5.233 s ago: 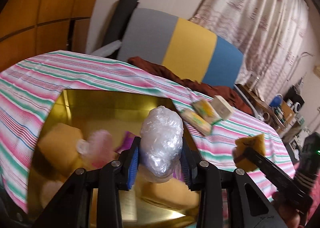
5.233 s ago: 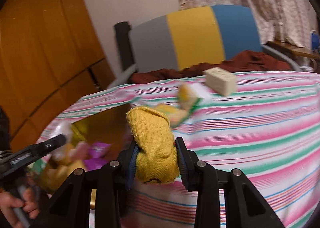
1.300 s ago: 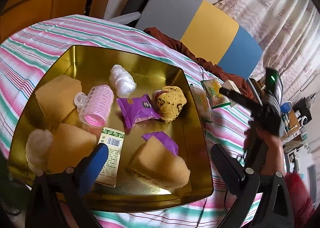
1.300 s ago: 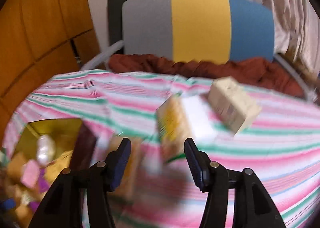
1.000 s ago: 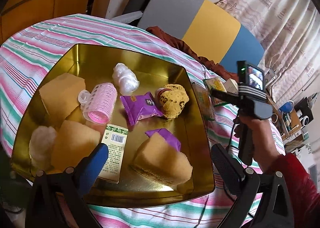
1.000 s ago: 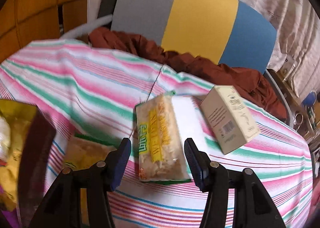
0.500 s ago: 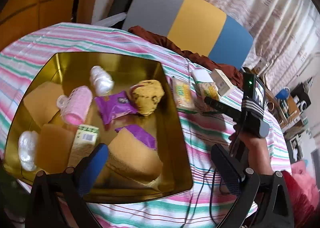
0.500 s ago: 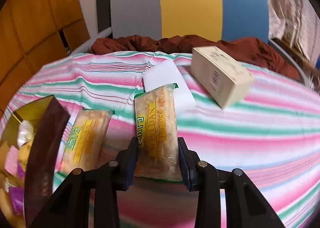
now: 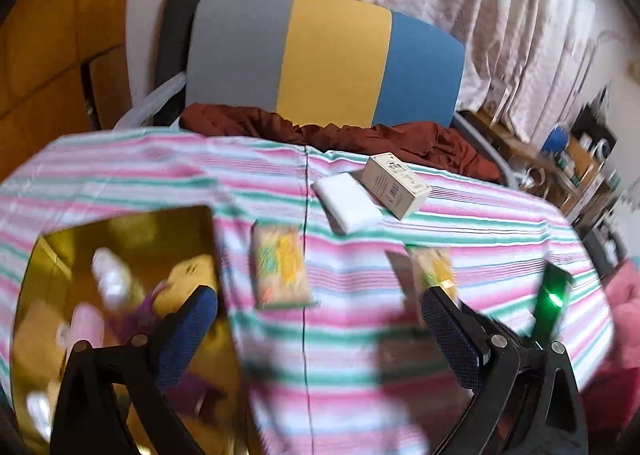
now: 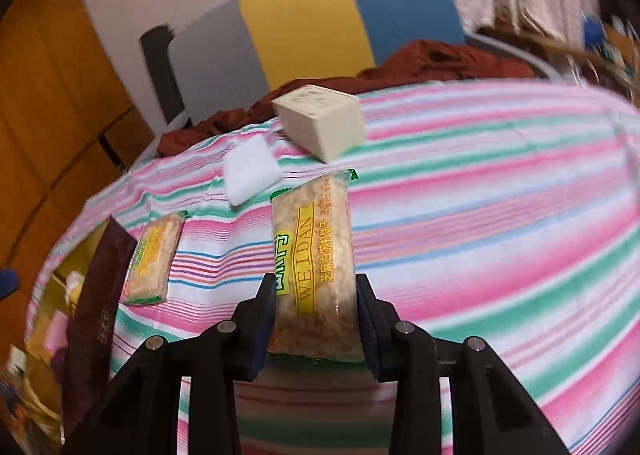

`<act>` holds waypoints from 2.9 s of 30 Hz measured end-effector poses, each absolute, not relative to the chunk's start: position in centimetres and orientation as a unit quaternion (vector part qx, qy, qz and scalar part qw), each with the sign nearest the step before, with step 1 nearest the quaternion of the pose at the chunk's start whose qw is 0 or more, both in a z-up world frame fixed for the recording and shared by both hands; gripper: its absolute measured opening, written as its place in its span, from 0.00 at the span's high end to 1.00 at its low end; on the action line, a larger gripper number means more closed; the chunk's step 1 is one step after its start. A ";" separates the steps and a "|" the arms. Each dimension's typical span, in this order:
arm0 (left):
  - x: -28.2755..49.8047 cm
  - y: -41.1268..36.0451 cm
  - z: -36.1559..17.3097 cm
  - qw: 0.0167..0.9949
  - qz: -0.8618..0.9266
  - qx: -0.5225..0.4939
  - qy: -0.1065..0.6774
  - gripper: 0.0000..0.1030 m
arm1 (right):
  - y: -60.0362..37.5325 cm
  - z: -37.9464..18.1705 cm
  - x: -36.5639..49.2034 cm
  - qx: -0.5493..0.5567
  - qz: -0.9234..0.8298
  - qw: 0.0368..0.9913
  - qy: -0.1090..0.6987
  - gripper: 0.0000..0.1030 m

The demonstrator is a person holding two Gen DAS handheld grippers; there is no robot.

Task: Organize objects
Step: 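Grasp the second WEIDAN biscuit packet with the left tool while the right tool holds its packet, then carry both biscuit packets over the gold tray and open both tools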

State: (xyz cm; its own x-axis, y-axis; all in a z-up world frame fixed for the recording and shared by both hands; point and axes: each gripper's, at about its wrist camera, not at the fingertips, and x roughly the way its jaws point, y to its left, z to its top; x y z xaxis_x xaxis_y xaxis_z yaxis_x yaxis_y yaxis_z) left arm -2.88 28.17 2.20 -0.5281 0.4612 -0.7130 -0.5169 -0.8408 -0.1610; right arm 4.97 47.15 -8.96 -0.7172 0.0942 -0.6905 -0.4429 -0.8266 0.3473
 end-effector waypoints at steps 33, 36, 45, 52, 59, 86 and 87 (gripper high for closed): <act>-10.9 37.0 -8.9 0.146 0.854 -0.465 0.185 0.13 | 48.5 -10.1 6.3 -0.303 0.893 0.126 0.308 0.64; -10.2 37.2 -8.4 0.181 0.854 -0.455 0.176 0.50 | 48.5 -10.1 6.3 -0.302 0.893 0.126 0.308 0.64; -7.6 36.7 -8.3 0.213 0.852 -0.441 0.187 0.55 | 48.4 -10.1 6.2 -0.303 0.894 0.128 0.305 0.64; -3.8 34.8 -7.7 0.259 0.845 -0.448 0.136 0.56 | 48.2 -10.0 6.1 -0.306 0.895 0.134 0.295 0.64; -1.0 32.4 -5.6 0.309 0.838 -0.443 0.080 0.56 | 47.5 -9.6 6.0 -0.311 0.898 0.152 0.270 0.64; -5.7 12.6 0.0 0.247 0.871 -0.413 -0.101 0.56 | 38.5 -6.6 7.2 -0.320 0.918 0.096 0.213 0.64; -6.2 11.7 -0.2 0.239 0.872 -0.414 -0.106 0.56 | 38.0 -6.4 7.2 -0.319 0.919 0.091 0.214 0.64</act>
State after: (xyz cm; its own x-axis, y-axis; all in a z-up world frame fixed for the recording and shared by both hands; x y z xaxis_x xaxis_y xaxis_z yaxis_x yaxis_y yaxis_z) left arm -6.16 11.73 -0.16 -0.5429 0.5050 -0.6710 -0.3301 -0.8630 -0.3824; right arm 7.24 37.96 -6.37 -0.7802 0.0308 -0.6248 -0.3035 -0.8920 0.3351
